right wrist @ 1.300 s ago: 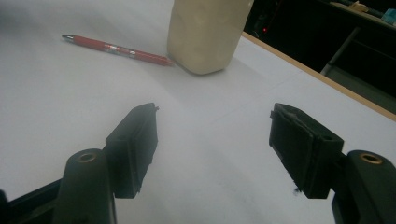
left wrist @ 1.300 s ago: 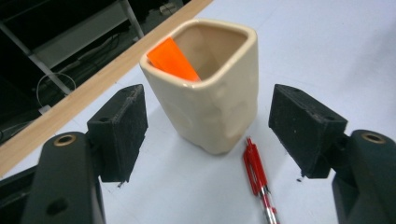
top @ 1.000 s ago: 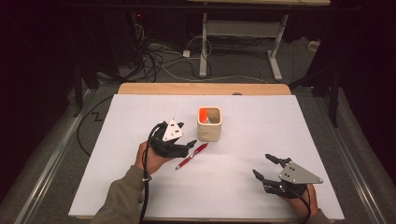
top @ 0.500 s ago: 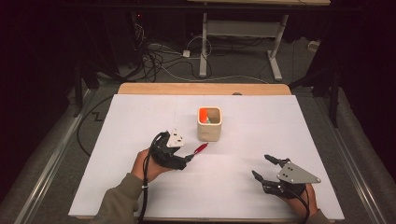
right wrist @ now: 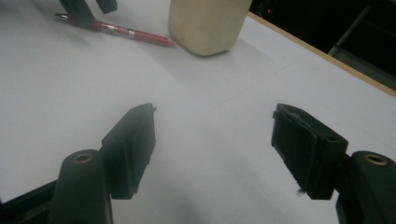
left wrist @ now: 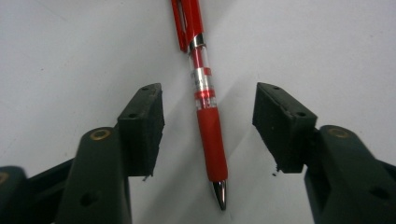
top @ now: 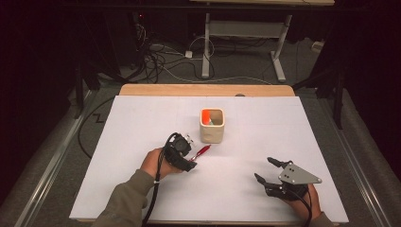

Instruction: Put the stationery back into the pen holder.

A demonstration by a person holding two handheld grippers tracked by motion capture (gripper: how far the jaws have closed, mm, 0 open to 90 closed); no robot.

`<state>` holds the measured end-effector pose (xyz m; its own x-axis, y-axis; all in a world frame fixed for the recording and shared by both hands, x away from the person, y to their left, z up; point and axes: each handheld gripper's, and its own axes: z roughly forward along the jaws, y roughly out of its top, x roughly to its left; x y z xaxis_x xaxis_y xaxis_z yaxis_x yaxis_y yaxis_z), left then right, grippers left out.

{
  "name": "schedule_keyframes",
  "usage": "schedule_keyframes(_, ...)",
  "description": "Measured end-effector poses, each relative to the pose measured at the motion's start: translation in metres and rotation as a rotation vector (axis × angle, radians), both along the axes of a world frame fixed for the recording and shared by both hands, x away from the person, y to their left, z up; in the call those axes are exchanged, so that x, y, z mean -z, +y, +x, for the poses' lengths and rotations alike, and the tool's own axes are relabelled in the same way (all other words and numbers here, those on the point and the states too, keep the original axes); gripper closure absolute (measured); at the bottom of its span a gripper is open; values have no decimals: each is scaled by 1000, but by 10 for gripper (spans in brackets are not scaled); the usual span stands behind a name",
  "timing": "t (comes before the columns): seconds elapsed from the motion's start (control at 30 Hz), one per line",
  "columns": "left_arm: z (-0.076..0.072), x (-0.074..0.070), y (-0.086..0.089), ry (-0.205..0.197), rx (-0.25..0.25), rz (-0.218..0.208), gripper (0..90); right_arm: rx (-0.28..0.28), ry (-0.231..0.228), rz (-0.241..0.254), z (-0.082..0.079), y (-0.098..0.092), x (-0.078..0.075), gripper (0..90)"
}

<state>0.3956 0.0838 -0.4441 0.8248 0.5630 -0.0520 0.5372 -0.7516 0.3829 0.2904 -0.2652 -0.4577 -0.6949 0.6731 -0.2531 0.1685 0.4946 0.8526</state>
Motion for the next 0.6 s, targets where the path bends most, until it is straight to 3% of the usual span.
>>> schedule_keyframes(0.13, 10, 3, -8, 40, 5, 39, 515, -5, 8, -10, 1, 1, 1, 309)
schedule_keyframes(0.27, 13, 2, -11, 42, 7, 59, 580, -5, 8, -13, 1, 0, 1, 309)
schedule_keyframes(0.33, 13, 1, -11, 50, 22, 62, 670, -6, 11, -13, 1, 0, 1, 309)
schedule_keyframes(0.43, 14, 1, -13, 54, 42, 69, 735, -10, 12, -17, 1, 1, 2, 309)
schedule_keyframes(0.6, 12, 1, -13, 40, 46, 71, 767, -14, 12, -22, 1, 3, 1, 310)
